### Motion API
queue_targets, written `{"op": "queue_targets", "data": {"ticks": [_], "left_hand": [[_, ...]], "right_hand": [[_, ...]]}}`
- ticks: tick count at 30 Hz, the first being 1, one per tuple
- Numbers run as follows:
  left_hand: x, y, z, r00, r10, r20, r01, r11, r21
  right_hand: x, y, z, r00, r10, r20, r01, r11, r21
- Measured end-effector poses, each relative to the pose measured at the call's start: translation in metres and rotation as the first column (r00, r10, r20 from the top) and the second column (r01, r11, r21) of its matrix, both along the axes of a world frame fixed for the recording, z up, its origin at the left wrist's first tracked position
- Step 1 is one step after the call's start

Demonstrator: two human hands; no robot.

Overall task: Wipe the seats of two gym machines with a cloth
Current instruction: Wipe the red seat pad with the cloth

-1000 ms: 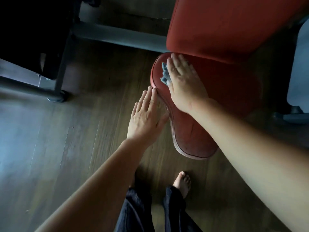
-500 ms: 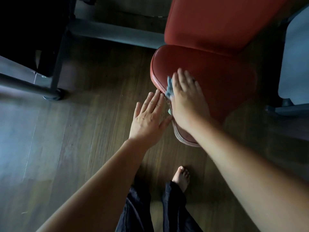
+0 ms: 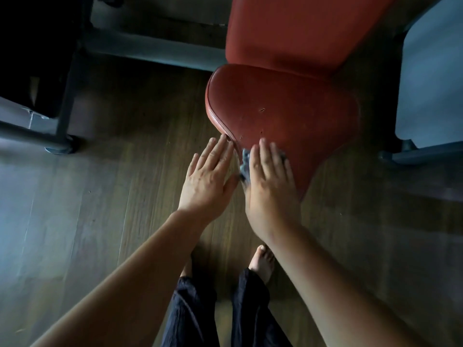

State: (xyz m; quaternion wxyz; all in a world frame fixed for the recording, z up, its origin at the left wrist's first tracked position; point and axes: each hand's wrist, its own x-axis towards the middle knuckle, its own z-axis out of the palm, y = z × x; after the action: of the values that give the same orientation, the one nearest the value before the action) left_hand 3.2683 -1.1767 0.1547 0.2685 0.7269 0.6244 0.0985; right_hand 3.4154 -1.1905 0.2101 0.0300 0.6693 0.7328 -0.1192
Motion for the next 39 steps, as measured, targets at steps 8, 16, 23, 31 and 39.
{"op": "queue_targets", "data": {"ticks": [8,16,23,31,39], "left_hand": [[0.002,0.000,0.001,0.999,-0.044,0.012,0.044,0.997,0.061],[0.003,-0.004,0.007,0.996,-0.092,-0.021,0.093,0.995,0.042],[0.003,-0.007,0.014,0.995,-0.100,-0.030,0.101,0.995,0.025],[0.006,0.000,0.013,0.992,-0.115,-0.048,0.117,0.991,0.058],[0.008,0.001,0.016,0.993,-0.101,-0.065,0.105,0.992,0.070]], "right_hand": [[0.015,0.086,-0.021,0.986,-0.168,0.013,0.168,0.986,0.020],[0.034,0.027,-0.018,0.995,-0.089,-0.037,0.090,0.995,0.031],[0.033,0.005,-0.017,0.968,-0.245,-0.060,0.249,0.965,0.076],[0.070,0.092,-0.031,0.956,-0.285,-0.064,0.286,0.958,0.007],[0.046,0.010,-0.017,0.983,-0.084,-0.163,0.096,0.993,0.067]]}}
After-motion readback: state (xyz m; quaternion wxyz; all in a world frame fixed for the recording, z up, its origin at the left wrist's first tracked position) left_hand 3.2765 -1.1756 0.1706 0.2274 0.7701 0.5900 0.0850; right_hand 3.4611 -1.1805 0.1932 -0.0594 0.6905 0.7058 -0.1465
